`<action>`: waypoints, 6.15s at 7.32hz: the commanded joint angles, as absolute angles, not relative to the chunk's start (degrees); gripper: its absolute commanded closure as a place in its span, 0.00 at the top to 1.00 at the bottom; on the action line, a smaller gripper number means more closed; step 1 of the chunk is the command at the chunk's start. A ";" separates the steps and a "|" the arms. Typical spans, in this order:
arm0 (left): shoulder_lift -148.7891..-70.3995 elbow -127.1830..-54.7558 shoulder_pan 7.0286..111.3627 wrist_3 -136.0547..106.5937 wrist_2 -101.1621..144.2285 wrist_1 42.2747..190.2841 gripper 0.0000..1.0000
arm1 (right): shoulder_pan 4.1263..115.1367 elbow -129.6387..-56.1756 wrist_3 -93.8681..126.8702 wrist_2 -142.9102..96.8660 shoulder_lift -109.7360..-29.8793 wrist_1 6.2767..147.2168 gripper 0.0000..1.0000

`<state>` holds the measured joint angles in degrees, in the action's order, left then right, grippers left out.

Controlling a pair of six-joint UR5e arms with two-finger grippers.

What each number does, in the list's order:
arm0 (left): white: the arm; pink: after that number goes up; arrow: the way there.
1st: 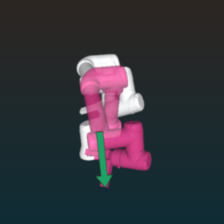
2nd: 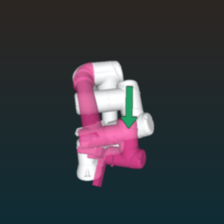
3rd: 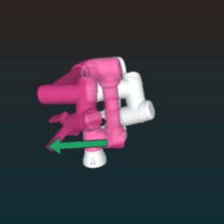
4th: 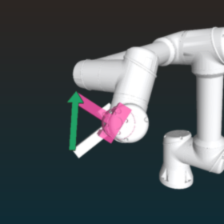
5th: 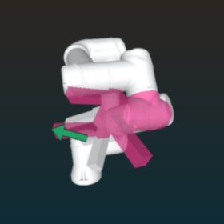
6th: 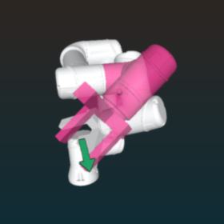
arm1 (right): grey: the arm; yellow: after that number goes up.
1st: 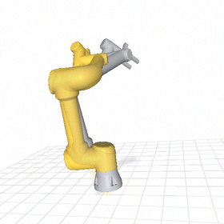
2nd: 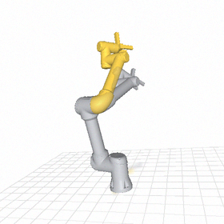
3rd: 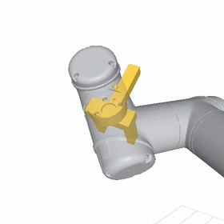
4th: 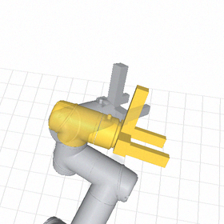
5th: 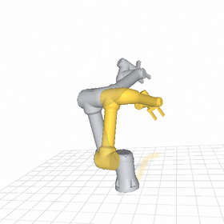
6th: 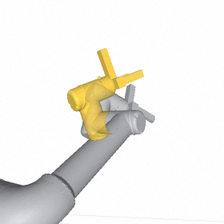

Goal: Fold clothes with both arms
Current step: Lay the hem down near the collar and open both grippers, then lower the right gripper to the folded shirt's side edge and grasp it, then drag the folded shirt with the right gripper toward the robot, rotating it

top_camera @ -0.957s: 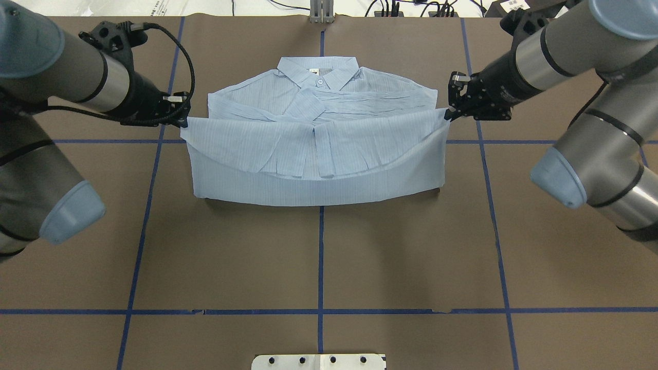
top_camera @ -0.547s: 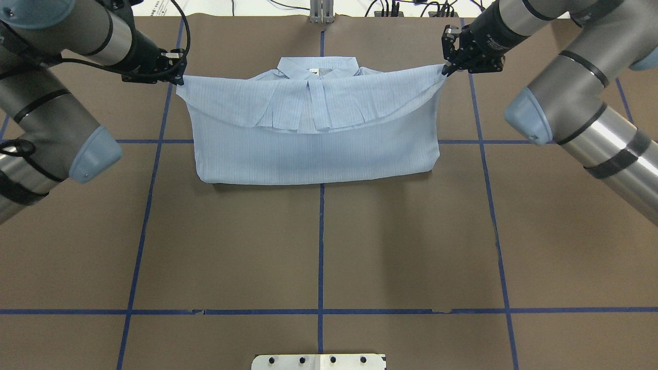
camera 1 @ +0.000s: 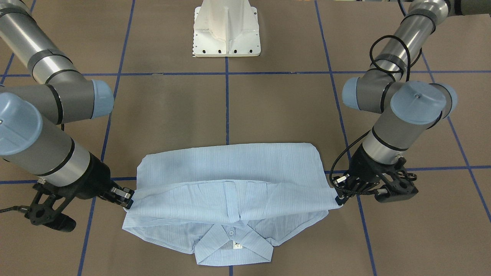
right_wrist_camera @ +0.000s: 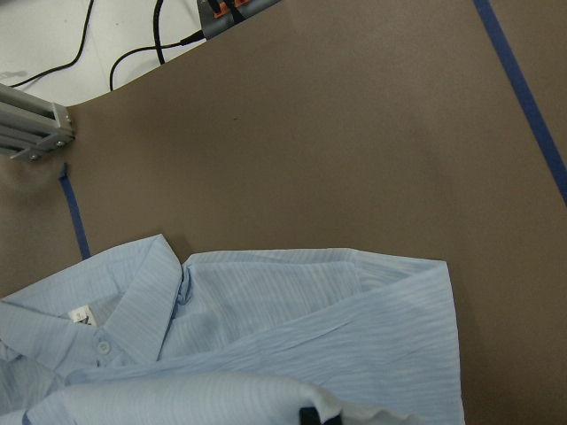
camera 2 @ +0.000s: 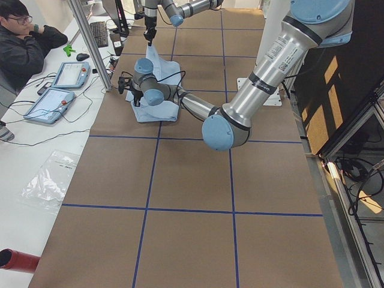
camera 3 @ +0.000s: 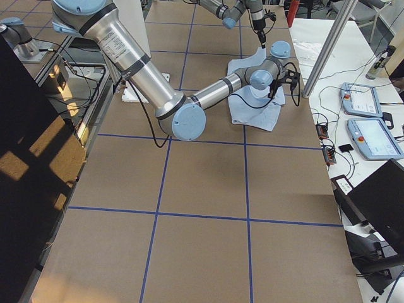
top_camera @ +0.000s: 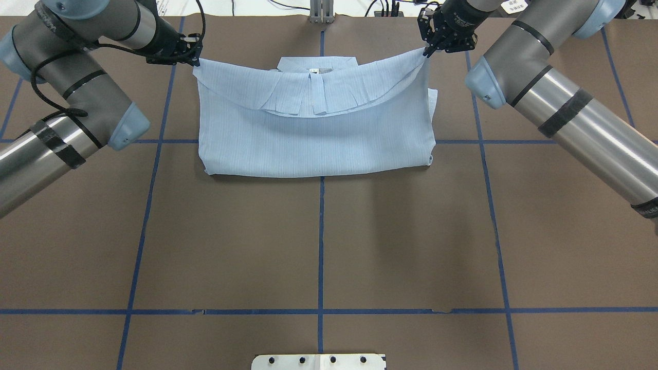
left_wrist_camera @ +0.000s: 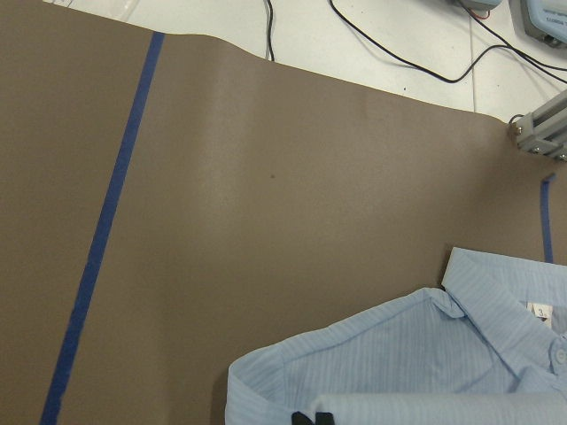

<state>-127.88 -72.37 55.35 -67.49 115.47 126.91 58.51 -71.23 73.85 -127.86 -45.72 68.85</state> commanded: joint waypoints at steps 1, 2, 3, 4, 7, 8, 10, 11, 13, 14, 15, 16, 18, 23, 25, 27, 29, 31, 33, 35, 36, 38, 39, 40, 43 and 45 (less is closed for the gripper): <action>-128.67 -69.09 55.02 -67.59 115.31 129.81 0.00 | 57.92 -66.63 73.31 -127.53 -45.52 66.36 0.00; -129.02 -68.73 54.76 -67.67 115.31 129.90 0.00 | 57.75 -66.19 72.60 -127.27 -45.79 66.27 0.00; -129.37 -68.73 54.23 -67.59 115.23 129.99 0.00 | 57.66 -65.92 72.42 -127.27 -45.88 66.27 0.00; -129.37 -68.73 54.05 -67.50 115.22 130.08 0.15 | 57.48 -65.92 72.51 -127.27 -45.79 66.18 0.00; -128.85 -69.17 54.14 -68.03 115.14 131.31 1.00 | 55.02 -66.01 68.67 -123.40 -46.32 63.81 1.00; -128.76 -69.95 54.31 -67.94 115.22 131.22 1.00 | 55.11 -66.27 68.21 -123.66 -47.28 63.63 1.00; -126.76 -72.75 54.67 -67.94 115.40 130.69 1.00 | 53.80 -68.98 67.76 -123.66 -51.31 59.09 1.00; -125.43 -75.04 54.67 -67.94 115.40 130.52 1.00 | 51.96 -71.52 68.29 -123.49 -53.59 57.84 1.00; -124.72 -76.55 54.67 -68.03 115.31 130.43 1.00 | 49.49 -76.71 68.47 -123.92 -57.82 57.92 0.99; -124.72 -76.64 54.67 -68.03 115.31 130.43 1.00 | 47.48 -78.64 68.55 -123.49 -60.44 58.01 0.89; -124.72 -76.64 54.67 -68.03 115.40 130.43 1.00 | 45.72 -78.14 68.29 -123.31 -60.82 58.36 0.79; -124.72 -76.64 54.67 -68.11 115.40 130.43 1.00 | 45.36 -77.96 68.20 -123.40 -61.17 58.45 0.73; -124.54 -77.17 54.76 -68.12 115.40 130.43 1.00 | 46.48 -78.05 67.68 -124.19 -61.26 58.71 0.57; -123.66 -77.17 54.67 -67.94 115.31 130.69 1.00 | 47.56 -77.26 66.97 -124.54 -61.08 58.89 0.58; -123.40 -77.52 54.76 -67.94 115.31 130.69 1.00 | 46.76 -77.08 66.97 -124.46 -60.73 58.89 0.51; -123.40 -77.61 54.76 -68.03 115.40 130.61 1.00 | 47.02 -77.17 67.06 -124.72 -60.73 58.80 0.12; -122.96 -78.13 54.76 -68.03 115.40 130.61 1.00 | 47.90 -77.34 66.97 -125.41 -60.73 58.71 0.11; -122.87 -78.13 54.67 -68.03 115.31 130.69 1.00 | 48.43 -77.43 66.97 -125.86 -60.82 58.71 0.22; -122.87 -78.05 54.67 -68.03 115.31 130.69 1.00 | 48.25 -77.35 67.06 -125.60 -60.82 58.80 0.39; -122.87 -78.13 54.75 -68.11 115.31 130.69 1.00 | 48.16 -77.26 67.06 -125.51 -60.73 58.80 0.41; -122.87 -78.13 54.67 -68.12 115.31 130.69 1.00 | 48.16 -77.26 67.23 -125.51 -60.65 58.89 0.35; -122.96 -78.13 54.67 -68.20 115.31 130.69 1.00 | 48.16 -77.08 67.32 -125.33 -60.73 58.89 0.23; -122.87 -78.57 54.67 -68.20 115.31 130.61 1.00 | 48.16 -77.08 67.24 -125.33 -60.73 58.89 0.14; -122.87 -78.57 54.67 -68.20 115.23 130.52 1.00 | 48.16 -77.08 67.24 -125.33 -60.65 58.89 0.14; -122.96 -78.57 54.67 -68.20 115.31 130.52 1.00 | 48.34 -77.52 67.24 -125.68 -60.64 58.71 0.00; -122.78 -79.45 54.75 -68.20 115.22 130.52 1.00 | 49.74 -83.63 67.67 -130.14 -63.52 58.54 0.00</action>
<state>-122.88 -78.84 54.68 -68.20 115.25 130.52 49.05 -79.83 67.34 -127.58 -61.53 58.69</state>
